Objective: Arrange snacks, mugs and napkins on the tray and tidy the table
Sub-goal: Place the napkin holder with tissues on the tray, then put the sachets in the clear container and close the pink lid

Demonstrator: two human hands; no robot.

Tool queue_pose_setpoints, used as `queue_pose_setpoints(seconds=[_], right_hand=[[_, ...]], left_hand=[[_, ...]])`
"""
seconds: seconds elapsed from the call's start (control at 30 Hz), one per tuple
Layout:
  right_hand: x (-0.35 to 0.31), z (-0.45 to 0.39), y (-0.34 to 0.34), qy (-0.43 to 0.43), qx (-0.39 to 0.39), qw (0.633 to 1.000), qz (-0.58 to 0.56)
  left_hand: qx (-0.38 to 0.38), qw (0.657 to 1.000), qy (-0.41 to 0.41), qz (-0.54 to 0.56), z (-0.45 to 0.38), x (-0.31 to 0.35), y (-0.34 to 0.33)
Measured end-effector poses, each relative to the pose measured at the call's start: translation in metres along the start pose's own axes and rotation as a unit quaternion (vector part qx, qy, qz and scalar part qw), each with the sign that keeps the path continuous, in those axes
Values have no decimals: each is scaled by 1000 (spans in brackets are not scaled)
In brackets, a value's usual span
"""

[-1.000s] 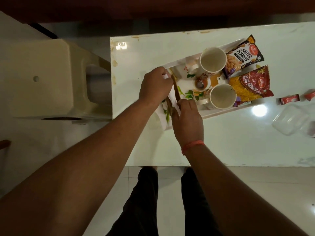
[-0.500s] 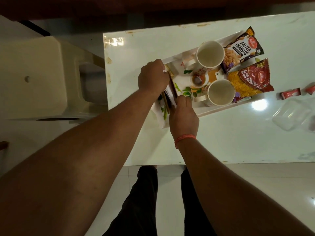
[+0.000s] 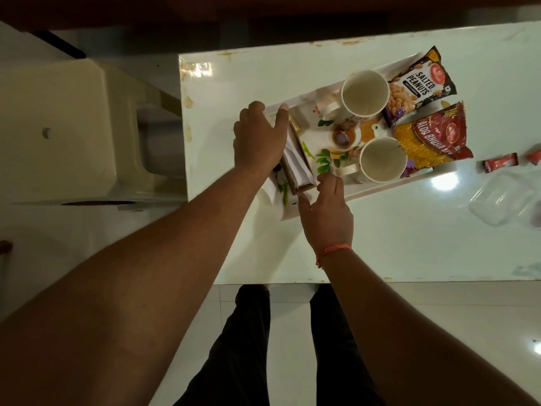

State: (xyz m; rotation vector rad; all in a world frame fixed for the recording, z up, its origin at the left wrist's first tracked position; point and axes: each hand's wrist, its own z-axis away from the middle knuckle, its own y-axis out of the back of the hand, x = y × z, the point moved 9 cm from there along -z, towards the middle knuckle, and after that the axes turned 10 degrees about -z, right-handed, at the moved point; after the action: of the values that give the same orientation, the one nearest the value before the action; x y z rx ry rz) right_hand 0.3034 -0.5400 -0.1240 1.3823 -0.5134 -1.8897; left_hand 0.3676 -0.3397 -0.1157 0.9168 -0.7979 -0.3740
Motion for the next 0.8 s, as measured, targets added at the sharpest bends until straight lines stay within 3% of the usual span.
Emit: queue_pose_setpoints(seconds=[0.3, 0.57, 0.8], right_hand=[[21, 17, -1, 2, -27, 999, 21], [41, 41, 24, -5, -36, 997, 62], [79, 43, 78, -16, -2, 997, 80]], left_hand=[[13, 999, 21, 29, 36, -44, -1], [-29, 997, -23, -63, 88, -77, -2], [-58, 992, -14, -115, 110, -91, -8]])
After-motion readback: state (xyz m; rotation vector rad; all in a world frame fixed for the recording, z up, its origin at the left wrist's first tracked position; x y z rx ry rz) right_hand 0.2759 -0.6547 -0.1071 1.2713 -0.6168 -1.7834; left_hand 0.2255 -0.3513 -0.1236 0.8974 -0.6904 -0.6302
